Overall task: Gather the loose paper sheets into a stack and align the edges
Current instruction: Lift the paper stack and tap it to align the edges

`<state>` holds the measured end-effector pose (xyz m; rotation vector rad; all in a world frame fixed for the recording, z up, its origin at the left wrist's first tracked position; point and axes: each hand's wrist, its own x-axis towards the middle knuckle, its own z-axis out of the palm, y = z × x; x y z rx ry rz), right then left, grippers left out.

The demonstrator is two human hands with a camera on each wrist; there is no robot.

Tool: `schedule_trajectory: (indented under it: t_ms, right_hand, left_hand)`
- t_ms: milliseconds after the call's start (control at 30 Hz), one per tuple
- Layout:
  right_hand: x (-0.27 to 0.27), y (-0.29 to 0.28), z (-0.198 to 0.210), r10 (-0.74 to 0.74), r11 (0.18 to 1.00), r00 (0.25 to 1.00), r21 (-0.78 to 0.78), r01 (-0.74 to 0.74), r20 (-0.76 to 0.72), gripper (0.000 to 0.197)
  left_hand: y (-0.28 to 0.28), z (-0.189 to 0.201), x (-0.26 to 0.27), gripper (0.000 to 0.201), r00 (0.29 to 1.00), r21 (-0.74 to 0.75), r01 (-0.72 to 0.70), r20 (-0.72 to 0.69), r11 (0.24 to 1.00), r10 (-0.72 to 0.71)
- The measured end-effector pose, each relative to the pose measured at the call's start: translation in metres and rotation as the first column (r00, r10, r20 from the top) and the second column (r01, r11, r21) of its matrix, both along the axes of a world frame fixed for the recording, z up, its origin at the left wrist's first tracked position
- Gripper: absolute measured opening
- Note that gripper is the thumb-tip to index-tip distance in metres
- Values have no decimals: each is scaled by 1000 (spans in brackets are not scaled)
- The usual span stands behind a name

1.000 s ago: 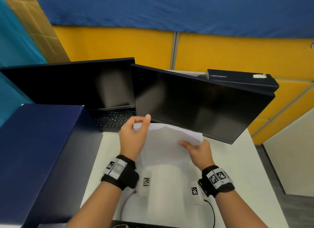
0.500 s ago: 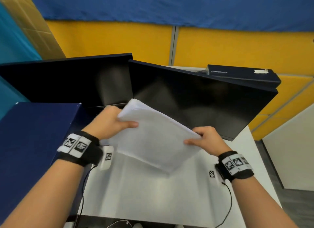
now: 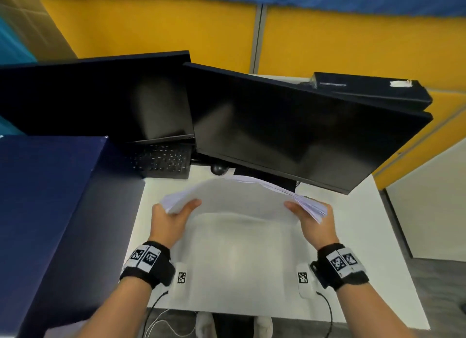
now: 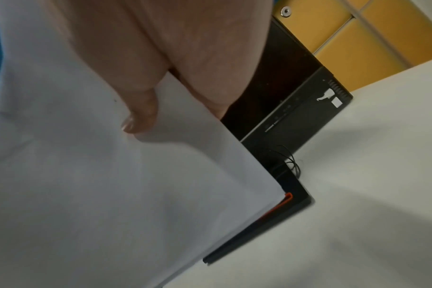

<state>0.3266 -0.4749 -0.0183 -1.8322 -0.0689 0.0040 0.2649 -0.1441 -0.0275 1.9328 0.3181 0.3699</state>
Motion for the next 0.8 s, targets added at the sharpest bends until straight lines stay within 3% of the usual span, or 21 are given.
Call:
schedule_trajectory:
  t_ms: [133,233,333,400,467,533,600,667,733,800]
  right_hand:
    - [-13,-6,-26,-42,999,998,22,43,-35,16]
    - [-15,-17,-54,37,998,979,-48,-47,-200,39]
    - [-15,-22,-70,73,983,945,-138,-122,-320,54]
    - [-12,-17,-63,-7,988,953,-151,-41,-301,44]
    - [-8,-10,-51,-54,993,982,-114,34,-181,28]
    - [-8,-6,-46,-78,996,987,-64,70,-143,17]
    - [-10,-8,-58,-101,994,970,-74,86,-221,32]
    - [-14,-10,-69,-91,992,955,-110,62,-282,47]
    - [-15,-12,-67,-111,992,962,-88,91,-251,44]
    - [-13,-13,-54,-112,993,977,-52,105,-181,24]
  left_hand:
    - [-3,-29,-6,25,998,36,23,-60,999,-21]
    - [2,-52,-9,34,958,-73,81,-268,994,-98]
    - [12,-65,-1,36,927,-32,175,-332,984,-175]
    - [14,-58,6,32,940,-31,116,-321,993,-119]
    - [14,-50,8,17,973,-66,9,-230,998,-24]
    - [11,-48,2,23,981,-90,-31,-195,995,13]
    - [6,-58,-4,29,968,-100,-12,-250,995,-13]
    - [1,-62,-6,20,953,-90,-7,-303,996,-21]
    - [-6,-54,-3,15,962,-117,-38,-273,992,4]
    - [-7,-47,-1,14,976,-100,-45,-217,994,22]
